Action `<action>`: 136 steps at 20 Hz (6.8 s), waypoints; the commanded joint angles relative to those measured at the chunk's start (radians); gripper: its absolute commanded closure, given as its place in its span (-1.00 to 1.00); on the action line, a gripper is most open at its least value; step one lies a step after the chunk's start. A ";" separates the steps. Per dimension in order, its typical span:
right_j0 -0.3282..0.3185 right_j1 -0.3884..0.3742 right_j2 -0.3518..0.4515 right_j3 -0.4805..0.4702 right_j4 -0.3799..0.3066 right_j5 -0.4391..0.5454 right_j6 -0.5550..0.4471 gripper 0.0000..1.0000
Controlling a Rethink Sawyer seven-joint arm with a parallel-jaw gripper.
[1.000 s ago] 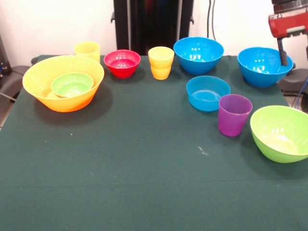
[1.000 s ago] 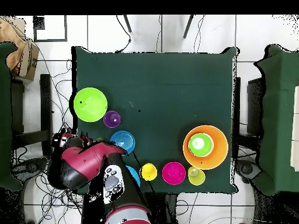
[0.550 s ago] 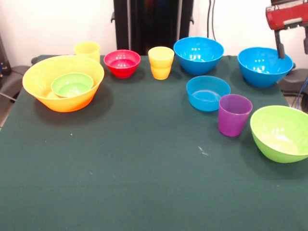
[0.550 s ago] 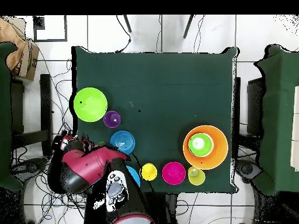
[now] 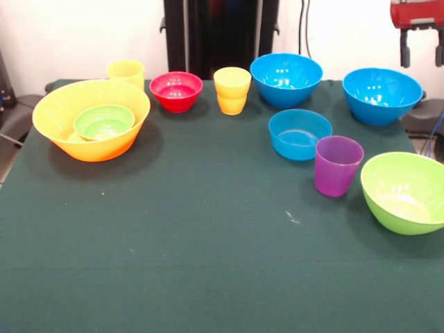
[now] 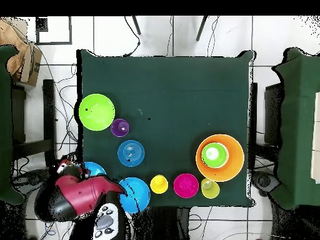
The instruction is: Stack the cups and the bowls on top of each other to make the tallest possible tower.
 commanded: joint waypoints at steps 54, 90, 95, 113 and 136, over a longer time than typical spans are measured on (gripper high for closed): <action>0.108 0.108 -0.043 0.028 0.526 0.081 0.226 -1.00; 0.270 0.106 -0.256 -0.194 0.669 0.331 0.264 -1.00; 0.251 0.126 -0.220 -0.164 0.677 0.265 0.236 -1.00; 0.207 0.180 -0.142 -0.117 0.655 0.119 0.227 -1.00; 0.157 0.156 -0.079 -0.036 0.616 0.041 0.231 -1.00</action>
